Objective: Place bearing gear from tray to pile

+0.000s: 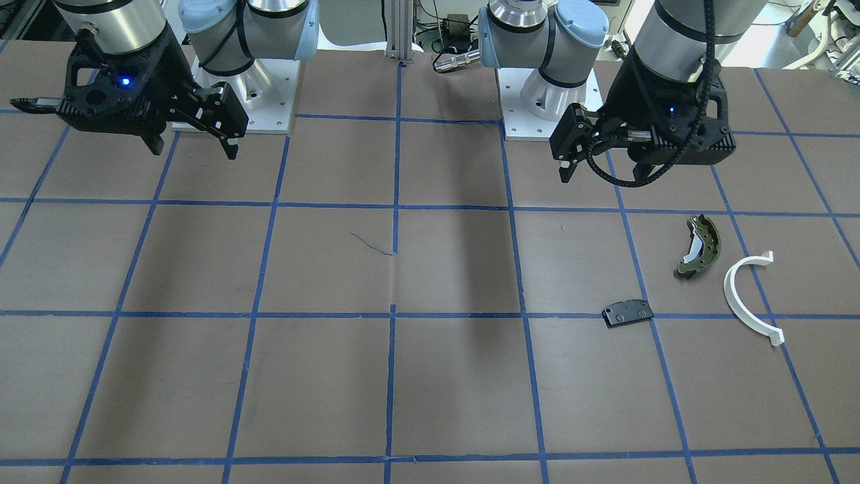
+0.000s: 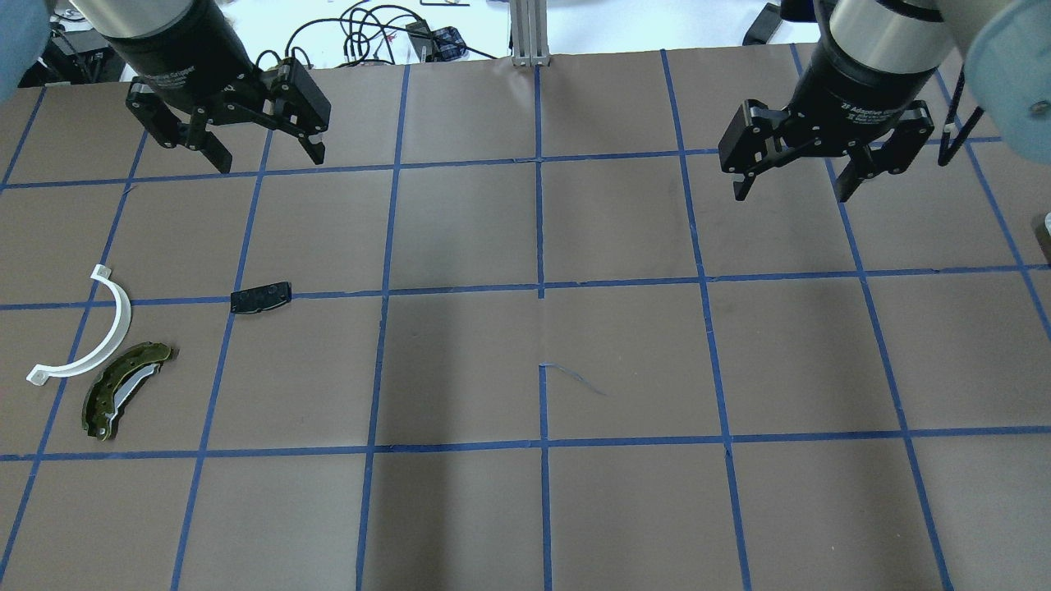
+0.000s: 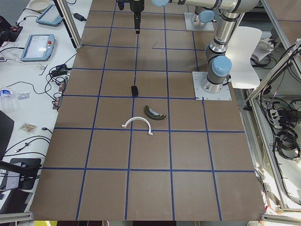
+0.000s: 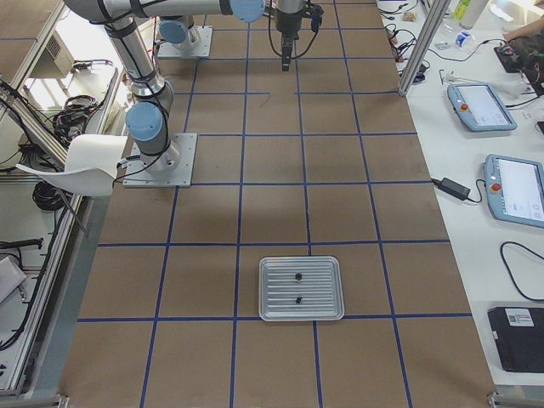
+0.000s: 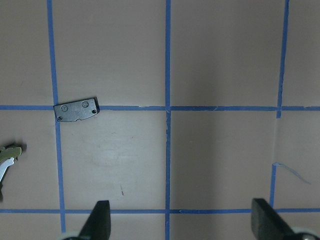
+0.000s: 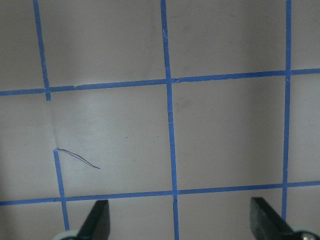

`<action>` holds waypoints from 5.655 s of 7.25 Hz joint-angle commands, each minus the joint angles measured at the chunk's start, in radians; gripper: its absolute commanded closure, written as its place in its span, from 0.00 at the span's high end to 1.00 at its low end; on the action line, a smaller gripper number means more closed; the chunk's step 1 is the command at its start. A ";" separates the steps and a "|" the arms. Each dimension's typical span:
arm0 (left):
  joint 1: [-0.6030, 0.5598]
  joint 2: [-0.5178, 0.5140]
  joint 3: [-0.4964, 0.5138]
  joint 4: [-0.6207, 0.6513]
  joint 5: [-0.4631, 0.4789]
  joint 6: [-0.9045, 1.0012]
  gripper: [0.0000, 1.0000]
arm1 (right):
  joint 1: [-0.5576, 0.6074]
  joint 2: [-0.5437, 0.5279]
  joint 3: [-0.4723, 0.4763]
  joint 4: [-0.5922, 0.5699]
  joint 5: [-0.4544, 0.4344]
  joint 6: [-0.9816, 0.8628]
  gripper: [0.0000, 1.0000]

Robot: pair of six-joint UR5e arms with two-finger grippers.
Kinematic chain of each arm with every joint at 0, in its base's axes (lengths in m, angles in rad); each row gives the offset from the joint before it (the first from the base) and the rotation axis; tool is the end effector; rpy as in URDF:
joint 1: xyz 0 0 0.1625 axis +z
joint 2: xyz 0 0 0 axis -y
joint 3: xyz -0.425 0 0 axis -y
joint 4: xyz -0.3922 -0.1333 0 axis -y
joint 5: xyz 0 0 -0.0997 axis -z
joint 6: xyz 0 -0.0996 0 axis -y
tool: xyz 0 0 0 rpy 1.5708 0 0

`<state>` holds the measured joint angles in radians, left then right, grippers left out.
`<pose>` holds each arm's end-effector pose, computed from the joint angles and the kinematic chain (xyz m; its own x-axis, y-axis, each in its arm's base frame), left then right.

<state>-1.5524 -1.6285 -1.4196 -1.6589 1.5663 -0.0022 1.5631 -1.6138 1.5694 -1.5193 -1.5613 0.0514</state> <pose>-0.1242 -0.5176 0.5243 -0.9998 -0.0206 0.0045 -0.0206 0.9998 -0.0054 0.1306 -0.4736 0.5042 -0.9982 0.0591 -0.0091 0.0591 0.9982 0.0076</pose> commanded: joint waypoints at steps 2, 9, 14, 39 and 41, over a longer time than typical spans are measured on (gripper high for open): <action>0.000 0.001 -0.001 0.001 0.001 -0.002 1.00 | -0.002 0.002 0.000 0.001 0.000 -0.001 1.00; 0.000 0.004 -0.004 0.001 0.000 -0.001 1.00 | -0.009 -0.006 0.001 -0.005 -0.006 -0.001 1.00; 0.000 0.006 -0.006 0.001 0.001 -0.001 1.00 | -0.061 0.000 0.001 -0.012 -0.013 -0.014 1.00; -0.002 0.015 -0.010 0.011 0.011 -0.025 0.99 | -0.896 0.632 -0.019 -0.680 -0.051 -1.391 0.93; -0.002 0.015 -0.010 0.011 0.008 -0.024 1.00 | -0.896 0.656 -0.020 -0.696 -0.052 -1.391 0.92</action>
<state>-1.5539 -1.6135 -1.4294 -1.6464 1.5759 -0.0259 0.6680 -0.9727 1.5499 -2.2033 -1.6126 -1.3386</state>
